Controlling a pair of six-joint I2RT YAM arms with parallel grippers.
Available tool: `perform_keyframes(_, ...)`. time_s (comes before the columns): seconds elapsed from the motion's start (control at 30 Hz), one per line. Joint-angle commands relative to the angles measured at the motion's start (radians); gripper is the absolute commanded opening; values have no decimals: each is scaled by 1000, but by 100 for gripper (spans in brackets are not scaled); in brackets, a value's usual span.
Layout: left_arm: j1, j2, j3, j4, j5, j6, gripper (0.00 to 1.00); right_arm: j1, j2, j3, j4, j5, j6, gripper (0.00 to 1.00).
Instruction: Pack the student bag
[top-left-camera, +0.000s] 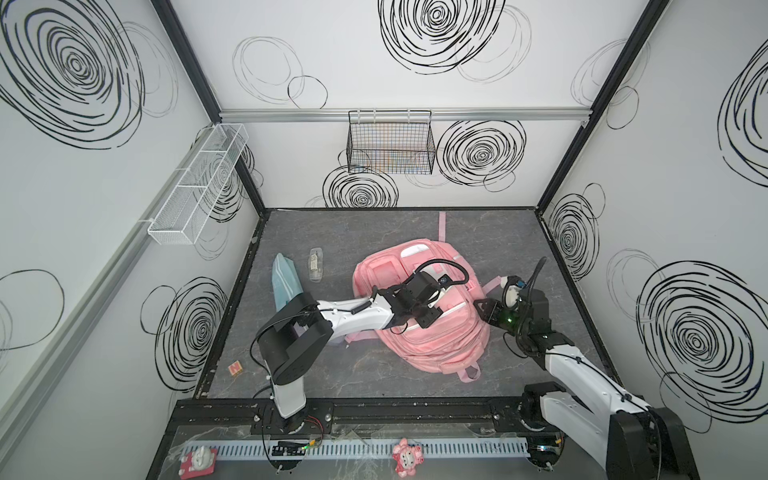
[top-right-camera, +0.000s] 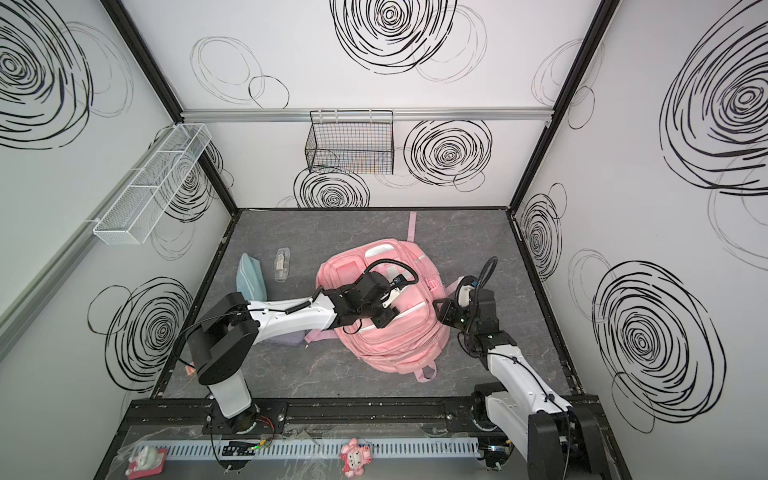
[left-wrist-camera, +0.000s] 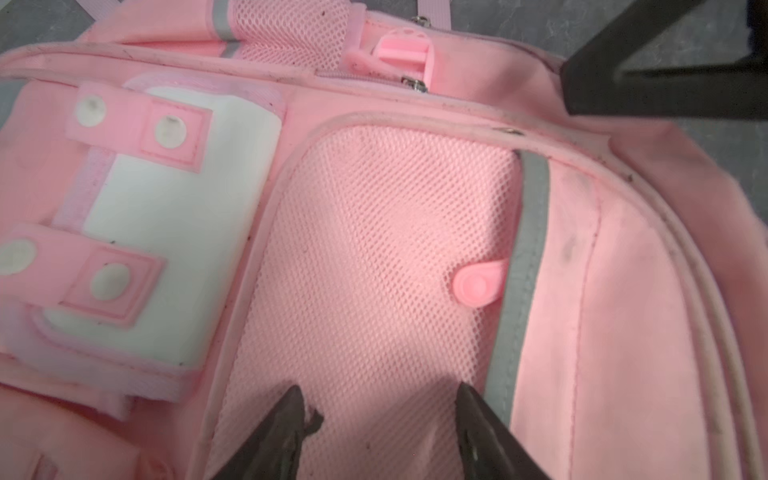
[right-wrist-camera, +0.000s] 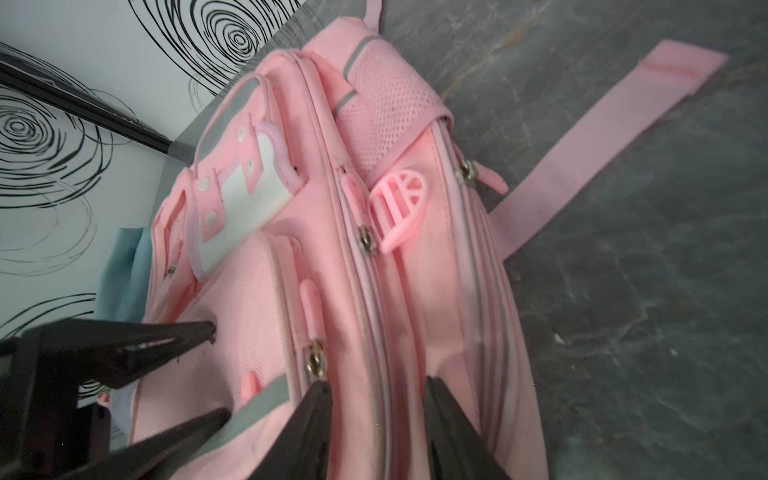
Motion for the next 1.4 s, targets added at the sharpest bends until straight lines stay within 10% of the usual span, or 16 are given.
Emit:
perform_keyframes(0.0,4,2,-58,17,51,-42,61,24,89,88,92,66,-42,43)
perform_keyframes(0.33,29,-27,-126,112,113,-69,60,27,547,374,-30,-28,-121,36)
perform_keyframes(1.07,46,-53,-162,152,127,-78,59,46,659,390,-15,-28,-115,38)
perform_keyframes(1.37,55,-51,-163,152,125,-85,58,-25,595,346,-14,-42,-116,18)
